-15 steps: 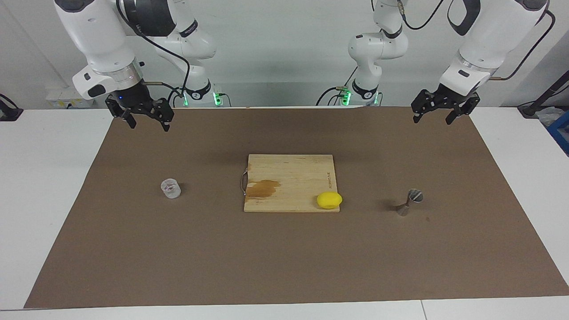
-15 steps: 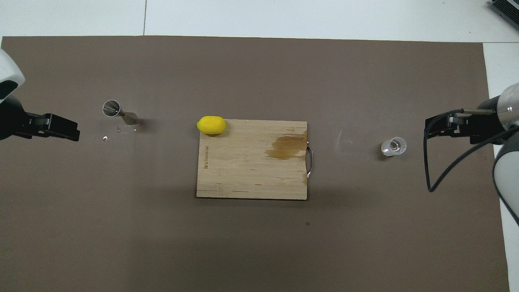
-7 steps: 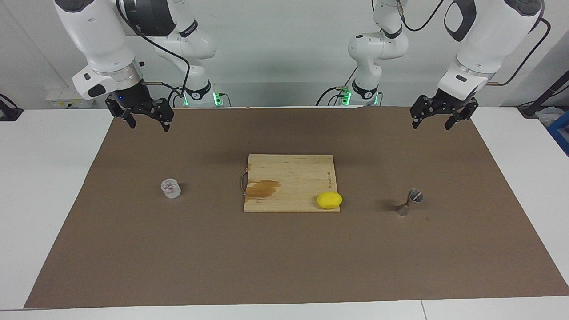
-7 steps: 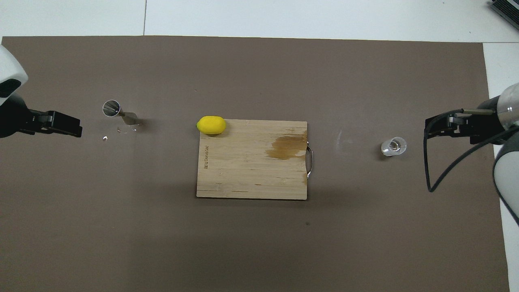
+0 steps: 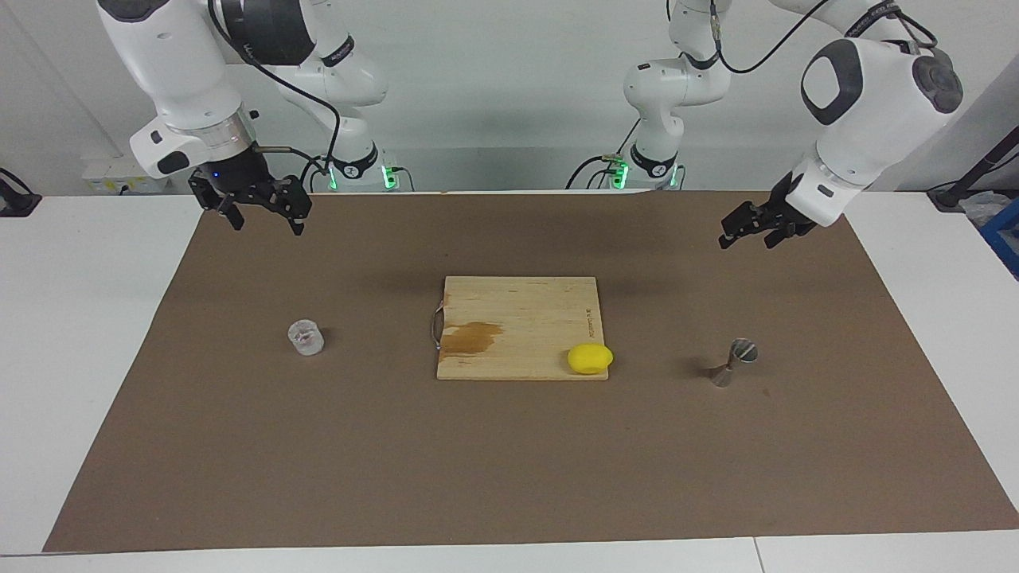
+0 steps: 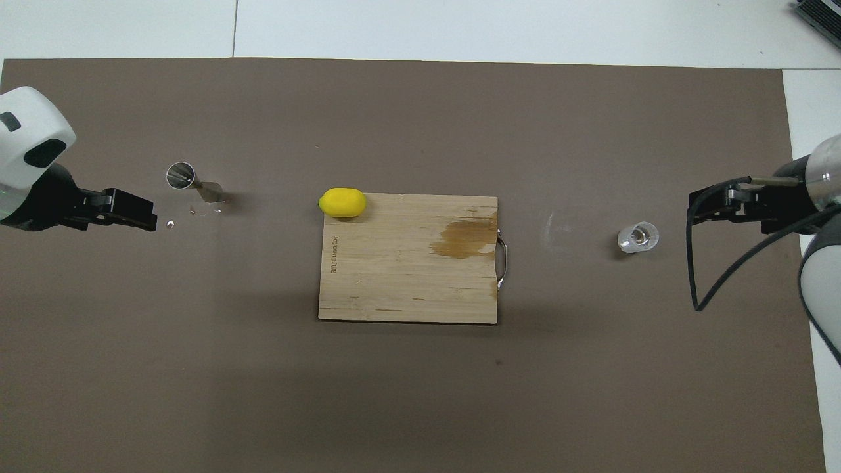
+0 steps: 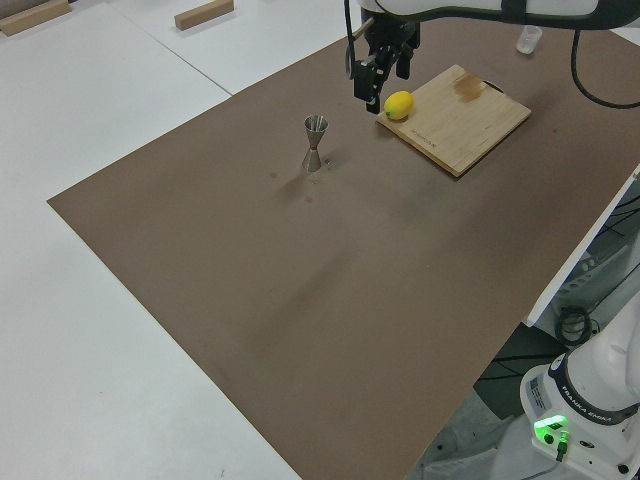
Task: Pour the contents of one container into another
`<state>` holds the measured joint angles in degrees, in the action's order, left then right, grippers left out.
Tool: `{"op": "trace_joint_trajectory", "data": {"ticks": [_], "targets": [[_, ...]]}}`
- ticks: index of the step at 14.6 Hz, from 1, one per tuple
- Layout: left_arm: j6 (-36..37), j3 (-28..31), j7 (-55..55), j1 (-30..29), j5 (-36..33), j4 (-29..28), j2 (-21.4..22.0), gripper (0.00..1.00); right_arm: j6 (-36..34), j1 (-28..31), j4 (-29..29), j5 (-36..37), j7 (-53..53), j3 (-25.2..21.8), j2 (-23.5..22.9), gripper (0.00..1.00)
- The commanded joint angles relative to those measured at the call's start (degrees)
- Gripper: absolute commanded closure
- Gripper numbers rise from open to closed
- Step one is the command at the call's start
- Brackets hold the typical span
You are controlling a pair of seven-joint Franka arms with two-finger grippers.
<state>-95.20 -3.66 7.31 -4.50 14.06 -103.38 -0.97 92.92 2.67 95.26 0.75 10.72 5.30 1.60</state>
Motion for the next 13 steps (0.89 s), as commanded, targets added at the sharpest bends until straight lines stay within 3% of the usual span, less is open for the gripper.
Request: {"op": "trace_joint_trajectory", "data": {"ticks": [1,8,13], "targets": [[-5.8,-0.2,10.9,-3.6,7.5,-4.4,-0.1,0.00,0.5,0.7,0.8,-1.2,0.4,0.2,0.5,0.00],[-22.5,-0.2,40.2,-8.1,34.8,-16.4,-0.3,0.00,0.5,0.7,0.8,-1.2,0.4,0.2,0.5,0.00],[-26.8,-0.5,47.8,-10.2,49.8,-18.3,-6.1,0.00,0.5,0.7,0.8,-1.2,0.4,0.2,0.5,0.00]]}}
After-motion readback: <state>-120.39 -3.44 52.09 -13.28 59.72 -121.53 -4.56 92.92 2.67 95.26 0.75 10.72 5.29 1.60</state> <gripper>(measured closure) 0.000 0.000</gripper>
